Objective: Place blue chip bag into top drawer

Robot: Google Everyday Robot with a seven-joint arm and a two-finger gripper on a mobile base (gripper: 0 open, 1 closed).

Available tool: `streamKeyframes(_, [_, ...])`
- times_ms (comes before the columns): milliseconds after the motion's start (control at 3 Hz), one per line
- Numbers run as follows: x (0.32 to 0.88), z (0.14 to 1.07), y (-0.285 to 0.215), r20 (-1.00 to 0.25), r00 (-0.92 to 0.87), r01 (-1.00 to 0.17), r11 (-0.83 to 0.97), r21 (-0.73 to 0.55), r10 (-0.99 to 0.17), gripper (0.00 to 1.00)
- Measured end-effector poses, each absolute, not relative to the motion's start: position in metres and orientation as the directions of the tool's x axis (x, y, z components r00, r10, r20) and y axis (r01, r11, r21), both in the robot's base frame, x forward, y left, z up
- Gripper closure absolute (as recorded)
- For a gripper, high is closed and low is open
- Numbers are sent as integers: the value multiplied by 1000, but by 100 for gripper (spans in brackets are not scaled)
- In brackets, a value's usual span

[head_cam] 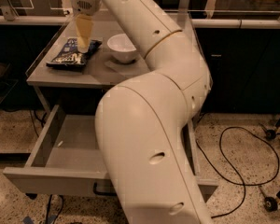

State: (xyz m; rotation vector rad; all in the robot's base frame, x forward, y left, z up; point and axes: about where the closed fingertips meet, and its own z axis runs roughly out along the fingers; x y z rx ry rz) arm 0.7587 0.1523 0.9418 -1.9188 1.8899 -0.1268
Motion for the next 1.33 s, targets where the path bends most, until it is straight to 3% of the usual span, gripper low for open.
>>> streamKeyframes(1333, [758,903,232,-337,148,-961,-54,-272,-930,0])
